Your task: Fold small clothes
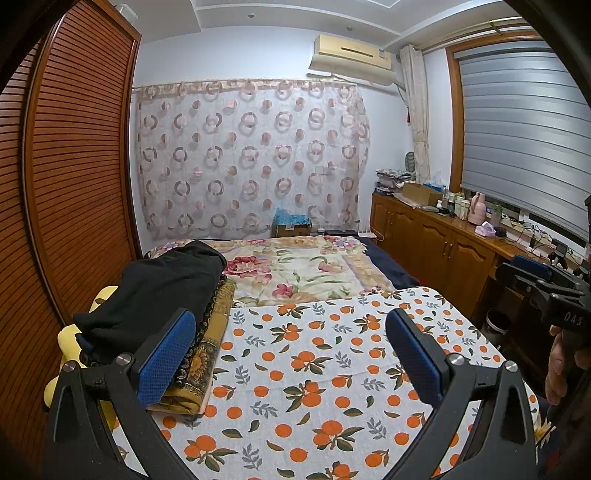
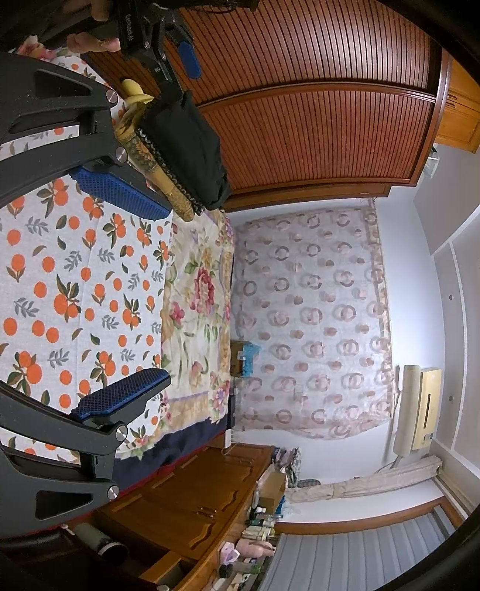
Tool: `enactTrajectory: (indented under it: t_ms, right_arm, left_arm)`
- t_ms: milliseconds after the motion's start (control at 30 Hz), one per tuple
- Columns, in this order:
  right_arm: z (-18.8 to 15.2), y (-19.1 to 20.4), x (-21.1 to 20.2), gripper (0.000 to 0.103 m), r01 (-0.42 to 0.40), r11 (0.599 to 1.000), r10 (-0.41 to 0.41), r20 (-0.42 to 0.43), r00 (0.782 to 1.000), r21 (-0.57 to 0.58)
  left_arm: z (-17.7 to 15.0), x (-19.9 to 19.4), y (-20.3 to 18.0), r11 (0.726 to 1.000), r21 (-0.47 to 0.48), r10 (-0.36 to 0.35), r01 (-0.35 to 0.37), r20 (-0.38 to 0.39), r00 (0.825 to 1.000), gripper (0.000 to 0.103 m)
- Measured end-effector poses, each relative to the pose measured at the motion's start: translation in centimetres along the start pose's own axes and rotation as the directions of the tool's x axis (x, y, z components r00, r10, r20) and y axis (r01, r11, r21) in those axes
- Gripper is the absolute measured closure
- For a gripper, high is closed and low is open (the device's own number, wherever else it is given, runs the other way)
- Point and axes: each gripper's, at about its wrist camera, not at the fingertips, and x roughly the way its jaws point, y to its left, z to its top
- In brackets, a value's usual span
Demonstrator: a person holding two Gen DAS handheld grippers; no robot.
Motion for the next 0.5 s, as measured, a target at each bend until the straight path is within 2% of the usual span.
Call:
enactTrajectory:
  t_ms: [500]
  right_arm:
    - [0.1,-2.0,-0.1,0.019,-0.008,1.0,0.008,0.007,1.0,-0.01]
  left_arm:
    - [0.8,-0.6,-0.5,1.0,0.002,-0.005,0.005,0.005,1.0,0.0]
